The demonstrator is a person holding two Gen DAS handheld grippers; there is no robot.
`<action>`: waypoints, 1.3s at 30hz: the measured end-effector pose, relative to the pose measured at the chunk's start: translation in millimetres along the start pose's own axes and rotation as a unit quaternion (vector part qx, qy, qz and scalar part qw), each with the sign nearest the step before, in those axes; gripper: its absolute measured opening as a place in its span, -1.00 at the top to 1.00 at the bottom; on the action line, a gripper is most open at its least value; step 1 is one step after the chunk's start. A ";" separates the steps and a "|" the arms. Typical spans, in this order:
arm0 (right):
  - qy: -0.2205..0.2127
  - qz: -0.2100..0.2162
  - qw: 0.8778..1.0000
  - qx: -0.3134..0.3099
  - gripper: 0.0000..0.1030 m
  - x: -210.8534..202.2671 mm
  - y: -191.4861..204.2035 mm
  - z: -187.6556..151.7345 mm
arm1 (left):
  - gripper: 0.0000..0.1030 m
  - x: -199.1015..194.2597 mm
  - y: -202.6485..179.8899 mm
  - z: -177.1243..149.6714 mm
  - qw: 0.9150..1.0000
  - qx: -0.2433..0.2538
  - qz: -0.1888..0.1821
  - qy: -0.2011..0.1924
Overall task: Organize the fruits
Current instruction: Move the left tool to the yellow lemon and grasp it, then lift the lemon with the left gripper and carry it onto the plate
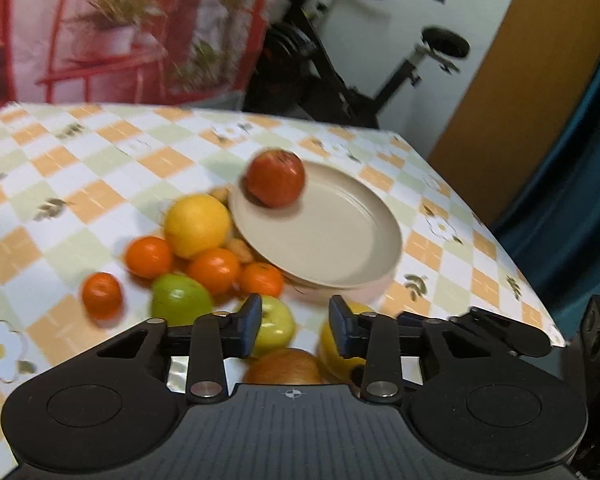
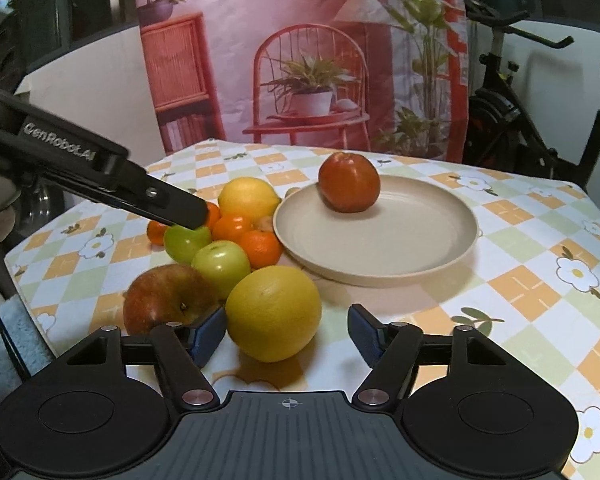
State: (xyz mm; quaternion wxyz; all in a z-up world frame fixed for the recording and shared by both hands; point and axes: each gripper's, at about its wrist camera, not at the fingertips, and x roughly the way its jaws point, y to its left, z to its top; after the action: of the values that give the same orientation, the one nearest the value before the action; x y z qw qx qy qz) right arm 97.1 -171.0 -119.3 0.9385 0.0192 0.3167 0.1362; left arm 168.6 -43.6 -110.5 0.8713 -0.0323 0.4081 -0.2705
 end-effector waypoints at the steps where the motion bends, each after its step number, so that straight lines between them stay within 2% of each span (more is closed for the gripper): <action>1: 0.002 0.000 1.000 0.002 -0.19 0.3 -1.5 -0.1 | 0.35 4.4 -2.1 2.3 1.000 0.003 -0.007 0.009; 8: 0.007 0.012 1.000 0.010 -0.17 2.1 -6.5 -2.3 | 0.35 34.4 -7.0 16.7 0.997 -0.014 -0.047 0.060; 20: 0.015 0.035 0.999 0.023 -0.11 7.0 -9.6 -5.7 | 0.35 65.5 -7.2 19.3 0.990 -0.041 -0.076 0.114; 23: 0.017 0.038 0.999 0.029 -0.08 7.9 -11.8 -6.4 | 0.34 69.5 -7.8 18.6 0.988 -0.048 -0.087 0.120; 39: 0.018 0.053 0.997 0.057 0.02 12.0 -18.3 -7.4 | 0.34 74.6 -7.9 17.2 0.988 -0.057 -0.090 0.111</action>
State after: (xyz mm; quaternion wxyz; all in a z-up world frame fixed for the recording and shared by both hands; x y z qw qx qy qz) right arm 106.3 -185.7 -134.5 0.9214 0.0868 0.3398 0.1677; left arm 216.4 -90.3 -148.7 0.7899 -0.0881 0.5120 -0.3258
